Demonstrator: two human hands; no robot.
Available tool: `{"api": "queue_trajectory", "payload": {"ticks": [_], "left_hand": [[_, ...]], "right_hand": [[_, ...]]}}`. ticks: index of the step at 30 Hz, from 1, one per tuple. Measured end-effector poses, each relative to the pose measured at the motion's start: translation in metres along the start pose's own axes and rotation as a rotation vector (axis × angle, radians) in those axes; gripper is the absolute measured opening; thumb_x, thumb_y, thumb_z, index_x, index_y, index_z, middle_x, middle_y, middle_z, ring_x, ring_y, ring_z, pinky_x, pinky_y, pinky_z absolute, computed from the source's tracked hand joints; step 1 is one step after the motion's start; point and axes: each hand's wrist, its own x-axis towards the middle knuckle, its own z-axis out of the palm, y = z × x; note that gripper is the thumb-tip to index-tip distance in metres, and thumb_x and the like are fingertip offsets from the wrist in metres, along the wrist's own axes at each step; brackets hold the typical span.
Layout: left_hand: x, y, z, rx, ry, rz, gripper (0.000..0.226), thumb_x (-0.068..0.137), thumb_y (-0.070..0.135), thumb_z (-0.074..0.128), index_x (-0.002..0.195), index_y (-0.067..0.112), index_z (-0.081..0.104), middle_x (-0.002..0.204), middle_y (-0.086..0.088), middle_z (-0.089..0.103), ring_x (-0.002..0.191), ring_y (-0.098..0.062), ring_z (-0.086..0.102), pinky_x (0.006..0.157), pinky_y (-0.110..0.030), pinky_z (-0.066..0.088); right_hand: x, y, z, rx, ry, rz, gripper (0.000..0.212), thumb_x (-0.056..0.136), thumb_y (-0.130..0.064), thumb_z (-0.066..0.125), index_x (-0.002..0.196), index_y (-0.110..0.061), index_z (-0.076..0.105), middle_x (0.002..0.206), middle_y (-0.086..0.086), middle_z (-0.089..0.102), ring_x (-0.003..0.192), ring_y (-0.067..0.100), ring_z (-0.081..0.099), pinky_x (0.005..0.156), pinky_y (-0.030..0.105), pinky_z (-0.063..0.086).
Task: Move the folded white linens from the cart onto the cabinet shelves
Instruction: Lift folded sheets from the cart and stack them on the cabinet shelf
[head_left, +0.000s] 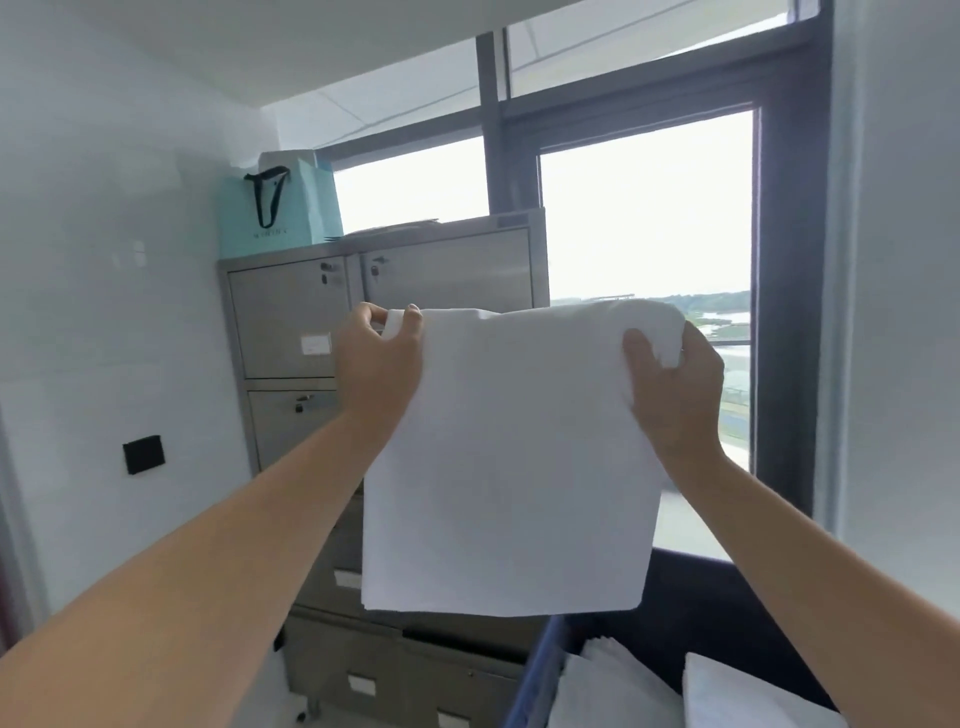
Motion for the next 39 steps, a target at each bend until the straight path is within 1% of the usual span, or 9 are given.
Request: {"api": "queue_trajectory", "payload": {"ticks": [5, 9, 12, 16, 20, 27, 31, 35, 39], "left_hand": [[-0.022, -0.005, 0.050, 0.005, -0.048, -0.023, 0.031, 0.087, 0.044, 0.061, 0.091, 0.014, 0.058, 0.081, 0.002, 0.062, 0.076, -0.019, 0.060, 0.066, -0.031, 0.046], [-0.037, -0.023, 0.090, -0.001, -0.109, -0.051, 0.032, 0.087, 0.045, 0.061, 0.090, 0.013, 0.058, 0.086, -0.002, 0.065, 0.078, -0.022, 0.061, 0.066, -0.032, 0.045], [-0.050, -0.040, 0.120, -0.015, -0.148, -0.080, 0.031, 0.088, 0.043, 0.062, 0.089, 0.012, 0.059, 0.082, 0.001, 0.064, 0.075, -0.020, 0.059, 0.063, -0.030, 0.041], [-0.064, -0.074, 0.169, -0.050, -0.224, -0.138, 0.031, 0.087, 0.043, 0.062, 0.085, 0.012, 0.057, 0.075, 0.002, 0.061, 0.068, -0.020, 0.056, 0.061, -0.032, 0.043], [-0.074, -0.113, 0.220, -0.075, -0.311, -0.192, 0.031, 0.087, 0.043, 0.062, 0.085, 0.013, 0.056, 0.079, -0.001, 0.063, 0.066, -0.019, 0.056, 0.060, -0.032, 0.045], [-0.087, -0.184, 0.292, -0.068, -0.431, -0.228, 0.030, 0.090, 0.038, 0.061, 0.089, 0.008, 0.058, 0.076, 0.004, 0.058, 0.065, -0.014, 0.052, 0.062, -0.032, 0.043], [-0.100, -0.224, 0.317, -0.041, -0.474, -0.253, 0.031, 0.089, 0.037, 0.062, 0.087, 0.007, 0.057, 0.072, 0.004, 0.056, 0.063, -0.014, 0.050, 0.056, -0.029, 0.038], [-0.119, -0.257, 0.337, -0.004, -0.519, -0.305, 0.031, 0.089, 0.039, 0.062, 0.085, 0.008, 0.056, 0.072, 0.003, 0.056, 0.065, -0.018, 0.051, 0.059, -0.032, 0.041], [-0.145, -0.286, 0.349, 0.058, -0.547, -0.355, 0.030, 0.090, 0.039, 0.062, 0.085, 0.009, 0.056, 0.073, 0.005, 0.056, 0.066, -0.016, 0.052, 0.060, -0.031, 0.041]], "right_hand": [[0.007, 0.035, -0.036, -0.046, 0.027, 0.031, 0.008, 0.092, -0.026, 0.064, 0.090, -0.018, 0.065, 0.074, -0.012, 0.061, 0.066, 0.003, 0.054, 0.066, 0.024, 0.046], [0.009, 0.070, -0.056, -0.101, 0.034, 0.109, 0.013, 0.089, -0.032, 0.064, 0.089, -0.020, 0.065, 0.075, -0.010, 0.063, 0.071, 0.014, 0.059, 0.071, 0.039, 0.054], [0.009, 0.096, -0.068, -0.149, 0.046, 0.129, 0.014, 0.089, -0.033, 0.064, 0.091, -0.019, 0.066, 0.078, -0.006, 0.065, 0.074, 0.019, 0.063, 0.072, 0.042, 0.056], [0.008, 0.137, -0.079, -0.229, 0.071, 0.164, 0.014, 0.090, -0.032, 0.064, 0.092, -0.019, 0.066, 0.079, -0.002, 0.065, 0.073, 0.018, 0.063, 0.066, 0.034, 0.053], [0.005, 0.182, -0.084, -0.302, 0.095, 0.211, 0.012, 0.092, -0.030, 0.064, 0.093, -0.018, 0.066, 0.078, -0.005, 0.064, 0.070, 0.011, 0.060, 0.063, 0.025, 0.047], [-0.003, 0.264, -0.081, -0.461, 0.128, 0.242, 0.019, 0.092, -0.032, 0.066, 0.102, -0.016, 0.066, 0.082, -0.008, 0.065, 0.075, 0.012, 0.062, 0.067, 0.028, 0.051], [-0.018, 0.303, -0.080, -0.531, 0.124, 0.266, 0.019, 0.093, -0.030, 0.066, 0.098, -0.012, 0.065, 0.078, -0.011, 0.061, 0.069, 0.002, 0.056, 0.064, 0.019, 0.043], [-0.033, 0.336, -0.083, -0.564, 0.101, 0.330, 0.015, 0.094, -0.027, 0.066, 0.098, -0.013, 0.063, 0.076, -0.014, 0.058, 0.065, -0.008, 0.055, 0.057, 0.004, 0.036], [-0.051, 0.369, -0.090, -0.563, 0.088, 0.401, 0.018, 0.094, -0.027, 0.066, 0.099, -0.010, 0.064, 0.078, -0.012, 0.058, 0.065, -0.006, 0.055, 0.058, 0.005, 0.039]]}}
